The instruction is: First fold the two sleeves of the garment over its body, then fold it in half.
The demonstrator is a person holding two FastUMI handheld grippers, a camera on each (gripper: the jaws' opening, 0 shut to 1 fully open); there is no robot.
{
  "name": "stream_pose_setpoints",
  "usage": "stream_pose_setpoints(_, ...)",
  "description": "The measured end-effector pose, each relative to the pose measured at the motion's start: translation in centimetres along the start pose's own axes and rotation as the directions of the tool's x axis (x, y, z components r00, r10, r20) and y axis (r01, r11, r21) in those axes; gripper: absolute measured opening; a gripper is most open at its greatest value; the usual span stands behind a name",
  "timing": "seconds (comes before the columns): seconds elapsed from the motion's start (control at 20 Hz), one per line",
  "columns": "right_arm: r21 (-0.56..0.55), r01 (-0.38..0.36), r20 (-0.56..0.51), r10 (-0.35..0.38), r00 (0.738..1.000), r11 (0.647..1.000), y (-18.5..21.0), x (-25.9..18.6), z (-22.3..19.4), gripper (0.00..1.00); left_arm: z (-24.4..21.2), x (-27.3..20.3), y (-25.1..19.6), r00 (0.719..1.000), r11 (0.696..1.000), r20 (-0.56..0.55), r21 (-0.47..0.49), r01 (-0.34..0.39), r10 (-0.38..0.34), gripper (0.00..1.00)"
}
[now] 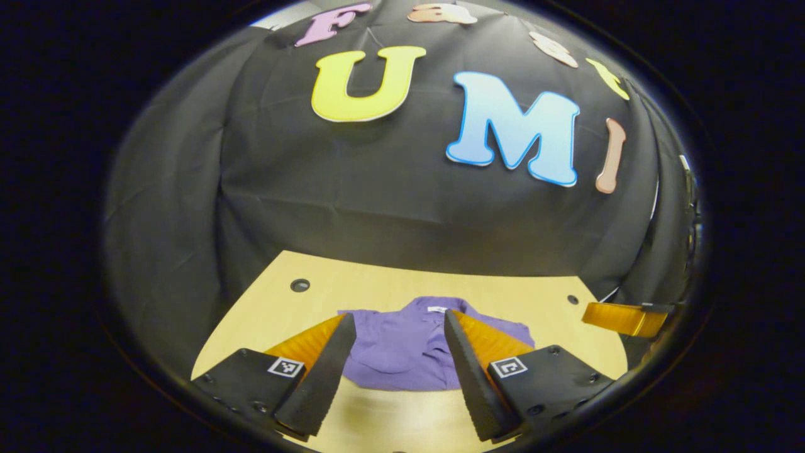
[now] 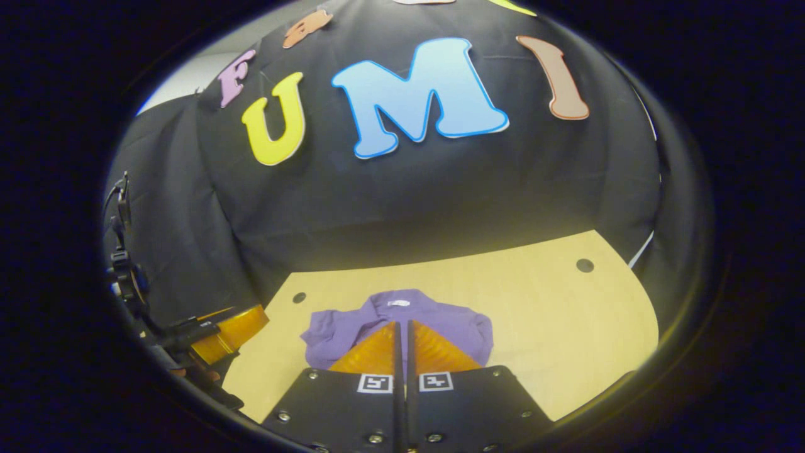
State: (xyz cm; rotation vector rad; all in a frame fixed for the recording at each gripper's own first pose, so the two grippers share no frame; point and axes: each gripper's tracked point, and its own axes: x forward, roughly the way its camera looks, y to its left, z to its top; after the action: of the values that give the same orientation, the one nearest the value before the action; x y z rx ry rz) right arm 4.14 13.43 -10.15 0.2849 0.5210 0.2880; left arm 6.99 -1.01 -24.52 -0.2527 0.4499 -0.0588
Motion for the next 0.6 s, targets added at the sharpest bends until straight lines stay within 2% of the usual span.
stream_pose_setpoints(0.05, -0.012, -0.012, 0.010, 0.012, 1.000, 1.000, 0.6, -0.9, 0.1, 0.00, 0.6, -1.3, -0.4, 1.000, 1.000, 0.021, 0.004, 0.003, -0.004, 0.86)
stream_pose_setpoints(0.1, -0.023, -0.022, 0.017, 0.022, 1.000, 0.999, 1.0, -1.8, 0.1, 0.00, 1.2, -2.3, -0.8, 0.999, 1.000, 0.041, 0.013, 0.005, -0.005, 0.92)
stream_pose_setpoints(0.25, -0.065, -0.055, 0.027, 0.057, 0.998, 0.996, 2.0, -4.1, -0.2, 0.01, 2.8, -5.7, -1.6, 0.995, 0.999, 0.097, 0.031, -0.018, 0.015, 0.92)
stream_pose_setpoints(0.4, -0.079, -0.093, 0.025, 0.095, 0.995, 0.992, 3.0, -6.0, -0.6, 0.01, 4.0, -8.5, -2.2, 0.987, 0.999, 0.154, 0.002, -0.041, 0.041, 0.92)
stream_pose_setpoints(0.45, -0.087, -0.113, 0.019, 0.115, 0.993, 0.990, 3.5, -6.4, -0.8, 0.01, 4.3, -9.4, -2.3, 0.985, 0.999, 0.168, -0.006, -0.048, 0.048, 0.86)
stream_pose_setpoints(0.6, -0.093, -0.152, 0.000, 0.153, 0.988, 0.984, 4.2, -7.3, -1.3, 0.01, 4.5, -11.2, -2.6, 0.976, 0.998, 0.208, -0.024, -0.063, 0.067, 0.85)
